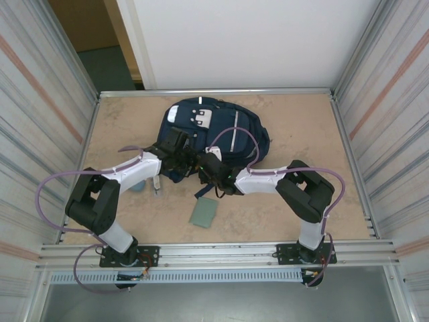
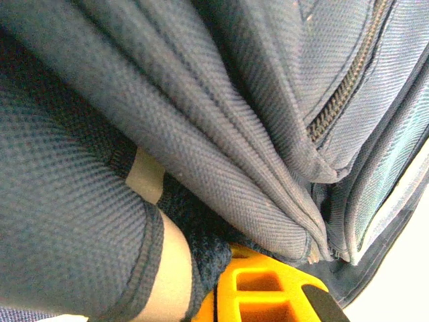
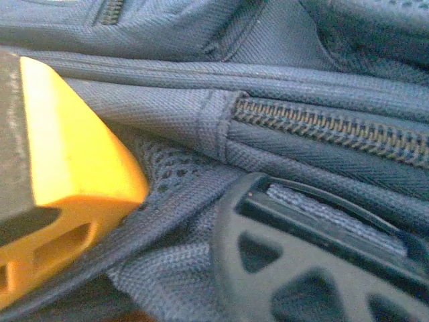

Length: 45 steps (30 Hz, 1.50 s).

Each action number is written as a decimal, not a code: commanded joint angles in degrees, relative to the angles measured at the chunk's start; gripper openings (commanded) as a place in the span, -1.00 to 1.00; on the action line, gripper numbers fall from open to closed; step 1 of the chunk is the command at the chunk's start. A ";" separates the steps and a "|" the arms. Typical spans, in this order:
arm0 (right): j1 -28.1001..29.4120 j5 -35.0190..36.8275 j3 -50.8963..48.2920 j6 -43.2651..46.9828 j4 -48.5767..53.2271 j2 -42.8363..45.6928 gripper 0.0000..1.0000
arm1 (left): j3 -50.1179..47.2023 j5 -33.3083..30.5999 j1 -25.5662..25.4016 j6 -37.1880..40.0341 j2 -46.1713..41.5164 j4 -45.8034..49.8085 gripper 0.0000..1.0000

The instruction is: Pack the student bag

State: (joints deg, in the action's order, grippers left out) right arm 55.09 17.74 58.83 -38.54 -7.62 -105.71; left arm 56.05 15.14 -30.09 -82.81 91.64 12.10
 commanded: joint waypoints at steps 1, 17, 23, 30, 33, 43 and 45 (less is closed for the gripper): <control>1.06 3.69 -0.81 5.60 -5.25 2.15 -0.64 | 2.14 6.48 -1.21 -0.23 -1.20 -0.27 -1.00; -3.59 -8.13 -13.75 10.07 -7.60 13.65 -1.00 | 0.70 0.15 1.15 5.61 -2.15 1.54 -1.00; -5.92 -11.82 -19.28 8.67 -7.94 17.81 -1.00 | 0.48 -2.46 2.82 8.14 1.47 -0.84 -1.00; -9.75 -10.93 -19.84 6.35 0.64 22.62 -1.00 | 1.77 -2.00 6.99 12.93 3.47 -0.22 -1.00; -12.95 -12.65 -20.97 5.42 1.15 23.61 -1.00 | 1.94 -1.50 8.08 14.59 3.37 -0.64 -1.00; -18.70 -23.23 -21.72 7.25 0.68 23.99 -1.00 | 8.02 2.93 14.45 23.00 9.91 -1.93 -0.96; -18.58 -24.32 -20.69 7.77 1.06 23.25 -1.00 | 10.99 6.15 15.64 26.75 13.13 -3.61 -0.90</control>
State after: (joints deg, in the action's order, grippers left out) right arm 36.73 -4.16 36.95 -31.27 -8.56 -83.18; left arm 62.98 20.60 -16.73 -62.52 101.60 12.25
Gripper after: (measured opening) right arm 0.078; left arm 0.060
